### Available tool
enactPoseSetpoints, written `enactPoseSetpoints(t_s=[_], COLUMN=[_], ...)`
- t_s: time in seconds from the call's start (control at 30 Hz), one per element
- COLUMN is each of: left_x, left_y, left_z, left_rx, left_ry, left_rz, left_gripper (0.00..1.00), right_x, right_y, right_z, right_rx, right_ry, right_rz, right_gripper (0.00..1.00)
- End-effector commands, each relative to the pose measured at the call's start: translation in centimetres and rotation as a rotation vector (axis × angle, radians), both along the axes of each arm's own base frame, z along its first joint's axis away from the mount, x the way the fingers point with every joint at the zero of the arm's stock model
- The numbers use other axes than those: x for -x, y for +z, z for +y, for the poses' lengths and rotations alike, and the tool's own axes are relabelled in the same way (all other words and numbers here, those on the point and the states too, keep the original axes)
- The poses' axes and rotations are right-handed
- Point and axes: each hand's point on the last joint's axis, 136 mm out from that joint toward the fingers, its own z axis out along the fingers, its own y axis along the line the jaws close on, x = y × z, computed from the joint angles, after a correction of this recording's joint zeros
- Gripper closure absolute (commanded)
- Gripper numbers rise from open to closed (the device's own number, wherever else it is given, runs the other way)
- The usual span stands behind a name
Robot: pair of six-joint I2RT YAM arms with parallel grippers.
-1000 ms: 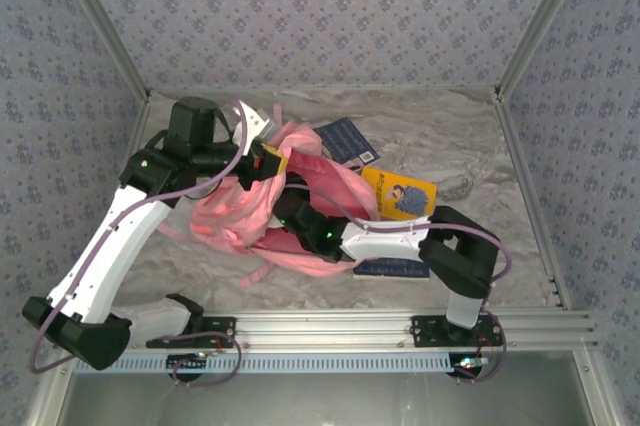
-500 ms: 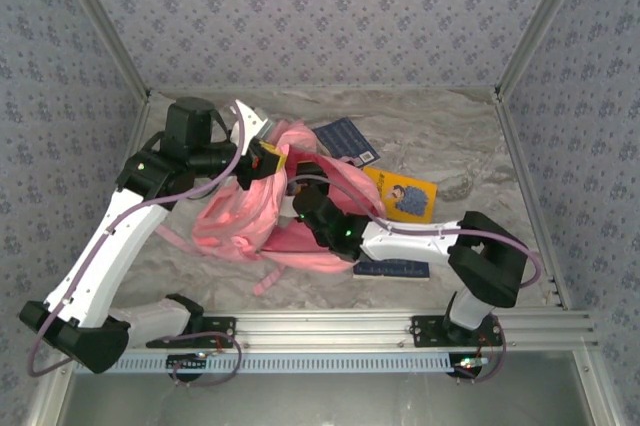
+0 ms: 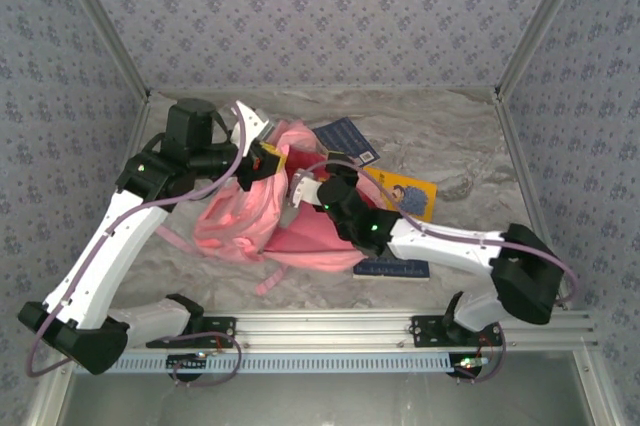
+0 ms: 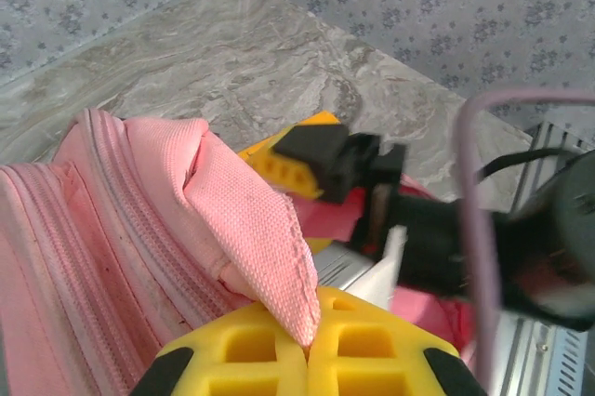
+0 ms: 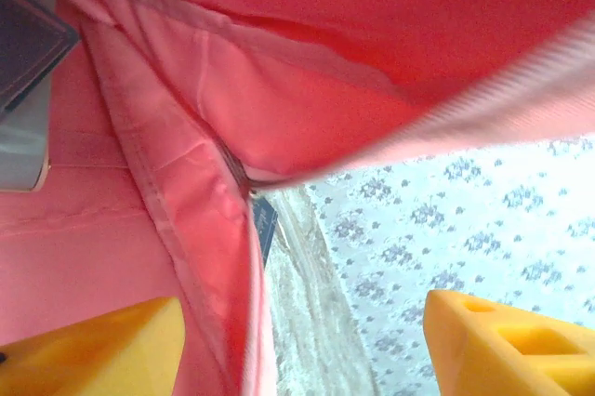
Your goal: Pack the student bag
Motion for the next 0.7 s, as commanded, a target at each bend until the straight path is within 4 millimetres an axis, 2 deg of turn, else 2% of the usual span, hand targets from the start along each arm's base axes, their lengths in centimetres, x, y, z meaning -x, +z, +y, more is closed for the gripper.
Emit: enactPoseSetpoints(t_s=[0.0,0.13,0.23,0.4,0.5,0.67], left_x=[-0.8,-2.6,-3.7,-5.5,-6.3,-7.5], left_y=[5.6,6.9,8.4,9.0,8.9,9.1], left_z=[0.8,3.0,5.1,8.9,10.6,12.9], left_rx=[0.065,0.021,0.002,-0.039,-0.070,-0.121], left_ry=[0.054,0.214,0.346,0.582,0.684,0.832], left_rz=[-0.217,-0.254,-0.293,-0.316,-0.325,-0.357], left_gripper=[1.00,1.00,1.00,1.00,1.00,1.00], right_x=[1.0,1.6,2.2,2.8,2.6,2.8], right_y=[4.3,8.4,9.3,7.8,5.8,1.3], right_z=[-2.2,-5.9,-8.3,-9.9,-11.0,-10.7], right_rx=[-0.251,-0.529,-0.651,-0.745,-0.853,-1.032], right_ry=[-0.047,-0.149,-0.199,-0.239,-0.312,-0.434], right_rz=[0.024,0.082,0.162,0.313,0.452,0.755], right_gripper=[0.31,0.33,0.33,0.35,0.35,0.34])
